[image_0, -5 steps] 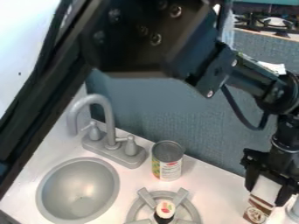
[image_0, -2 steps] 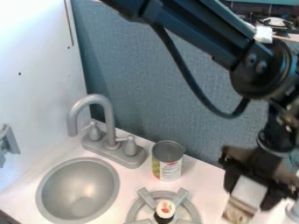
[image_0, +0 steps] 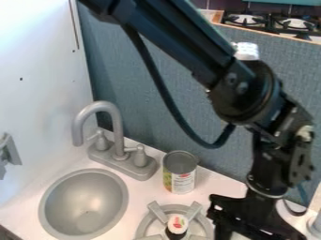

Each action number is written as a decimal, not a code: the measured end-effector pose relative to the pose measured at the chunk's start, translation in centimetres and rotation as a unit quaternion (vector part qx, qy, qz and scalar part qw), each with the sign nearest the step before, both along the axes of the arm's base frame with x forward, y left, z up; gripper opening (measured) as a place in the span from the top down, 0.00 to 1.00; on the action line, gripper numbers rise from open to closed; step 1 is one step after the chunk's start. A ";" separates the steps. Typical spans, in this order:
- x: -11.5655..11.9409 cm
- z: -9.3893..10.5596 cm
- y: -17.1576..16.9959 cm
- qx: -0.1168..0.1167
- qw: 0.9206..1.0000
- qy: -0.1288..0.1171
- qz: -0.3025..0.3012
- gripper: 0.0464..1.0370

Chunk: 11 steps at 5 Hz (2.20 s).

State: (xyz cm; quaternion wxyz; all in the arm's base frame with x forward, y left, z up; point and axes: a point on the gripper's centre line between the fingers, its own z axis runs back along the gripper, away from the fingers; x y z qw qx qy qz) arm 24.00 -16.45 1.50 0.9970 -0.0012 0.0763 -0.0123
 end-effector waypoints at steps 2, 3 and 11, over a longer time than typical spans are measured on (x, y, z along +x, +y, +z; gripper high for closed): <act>-2.1 -3.0 3.8 -0.006 1.000 0.021 0.010 0.24; -1.1 -3.9 3.8 -0.005 1.000 -0.007 -0.008 0.24; 0.5 6.2 6.6 -0.020 0.994 -0.111 -0.005 0.03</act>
